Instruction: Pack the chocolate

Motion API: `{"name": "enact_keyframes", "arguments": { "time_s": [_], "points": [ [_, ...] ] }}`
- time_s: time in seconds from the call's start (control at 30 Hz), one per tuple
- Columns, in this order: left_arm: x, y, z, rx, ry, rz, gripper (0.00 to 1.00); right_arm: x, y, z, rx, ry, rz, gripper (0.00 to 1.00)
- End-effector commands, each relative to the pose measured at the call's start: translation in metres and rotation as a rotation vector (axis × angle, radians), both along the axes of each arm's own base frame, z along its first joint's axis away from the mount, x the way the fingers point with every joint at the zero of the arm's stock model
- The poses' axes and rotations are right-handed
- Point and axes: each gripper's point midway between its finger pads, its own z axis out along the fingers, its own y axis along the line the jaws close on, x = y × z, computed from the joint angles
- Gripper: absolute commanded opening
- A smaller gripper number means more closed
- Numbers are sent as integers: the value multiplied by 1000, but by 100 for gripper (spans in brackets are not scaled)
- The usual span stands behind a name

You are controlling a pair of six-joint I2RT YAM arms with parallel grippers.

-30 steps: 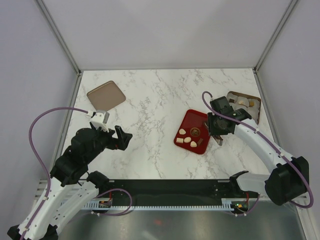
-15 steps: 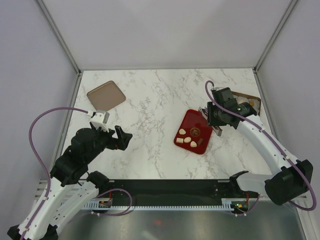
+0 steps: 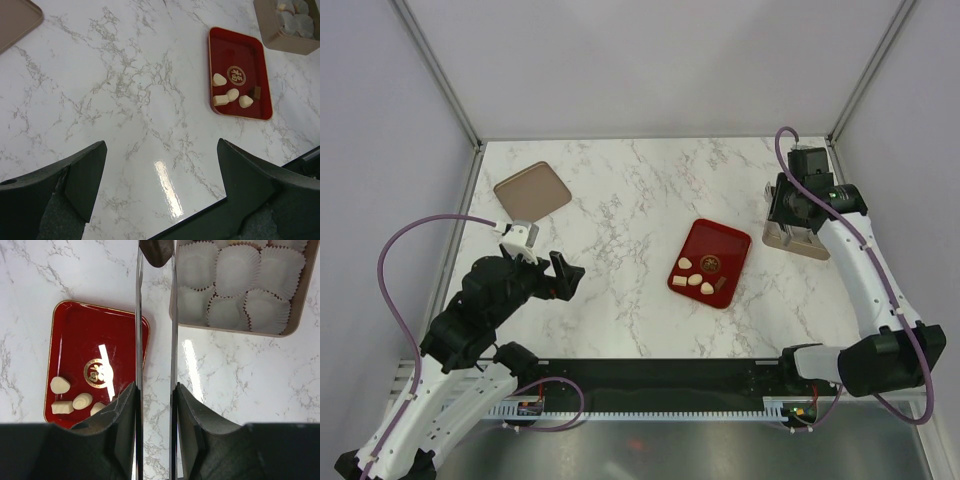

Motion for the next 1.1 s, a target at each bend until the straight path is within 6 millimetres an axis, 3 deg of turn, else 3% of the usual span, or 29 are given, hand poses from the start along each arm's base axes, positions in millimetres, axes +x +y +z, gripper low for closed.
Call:
{"name": "enact_keyframes", "arguments": {
  "time_s": [0.0,0.2,0.37,0.67,1.07],
  "points": [
    [1,1,5,-28,-14,22,100,-1,-11,6,-35,-12,-21,32],
    [1,1,6,-29,-15,22,100,2,-42,-8,-72,8,-122,32],
    [1,1,5,-28,-15,24,100,9,-50,-26,-51,40,-157,32],
    [2,1,5,-28,-14,26,100,30,-43,-46,30,34,-178,34],
    [1,1,5,-28,-14,24,100,29,-54,-65,30,56,-221,37]
  ]
}}
